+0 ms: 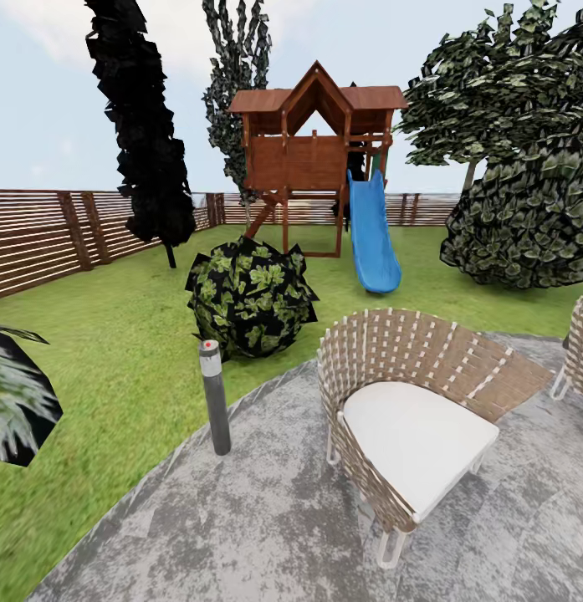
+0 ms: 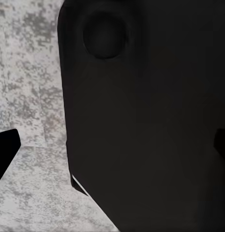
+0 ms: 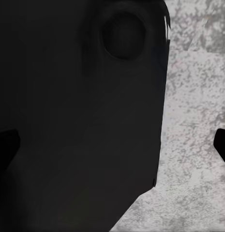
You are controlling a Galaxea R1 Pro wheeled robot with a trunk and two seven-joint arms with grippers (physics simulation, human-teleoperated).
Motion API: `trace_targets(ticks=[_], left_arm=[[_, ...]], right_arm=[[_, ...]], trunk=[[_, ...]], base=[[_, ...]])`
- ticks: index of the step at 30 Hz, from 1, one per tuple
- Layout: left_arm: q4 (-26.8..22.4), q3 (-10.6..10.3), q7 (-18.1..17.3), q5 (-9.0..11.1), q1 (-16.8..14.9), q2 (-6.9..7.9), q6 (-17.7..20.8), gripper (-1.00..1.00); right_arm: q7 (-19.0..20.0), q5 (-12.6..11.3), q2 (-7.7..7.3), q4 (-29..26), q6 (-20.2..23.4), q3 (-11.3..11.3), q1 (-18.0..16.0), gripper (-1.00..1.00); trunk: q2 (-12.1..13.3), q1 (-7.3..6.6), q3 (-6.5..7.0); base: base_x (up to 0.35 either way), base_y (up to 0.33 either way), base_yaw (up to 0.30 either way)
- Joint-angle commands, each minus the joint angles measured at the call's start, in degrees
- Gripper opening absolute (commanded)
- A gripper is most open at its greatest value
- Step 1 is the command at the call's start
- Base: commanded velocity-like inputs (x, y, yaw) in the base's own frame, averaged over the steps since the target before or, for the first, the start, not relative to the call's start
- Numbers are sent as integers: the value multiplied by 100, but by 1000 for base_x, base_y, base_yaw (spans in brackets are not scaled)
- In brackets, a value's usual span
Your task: In the garden, pick up the pesticide atomizer on the floor and spray pesticide onto both trees until each tree trunk is fully covered.
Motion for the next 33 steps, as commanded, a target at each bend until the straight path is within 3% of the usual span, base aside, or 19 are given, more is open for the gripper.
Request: trace_targets(ticks=[1, 13, 25, 32, 33], left_arm=[[0, 2, -1, -1, 1, 1, 0, 100], [52, 20, -28, 13, 8, -24, 101, 100], [-4, 12, -23, -1, -5, -3, 15, 100], [-230, 8, 9, -4, -45, 171, -210, 100], [-716, 9, 12, 0, -56, 309, -1232, 100]], right_arm=[[-2, -1, 1, 0, 0, 2, 0, 100], [25, 16, 279, -268, 70, 11, -117, 100], [16, 4, 297, -326, -20, -14, -128, 100], [5, 16, 158, -546, -245, -23, -130, 100], [3, 16, 96, -901, -1320, -24, -131, 100]], trunk=[[-2, 4, 1], [-2, 4, 1], [-2, 4, 1], [-2, 4, 1], [-2, 4, 1]], base=[[0, 0, 0], [0, 0, 0], [0, 0, 0], [0, 0, 0], [0, 0, 0]])
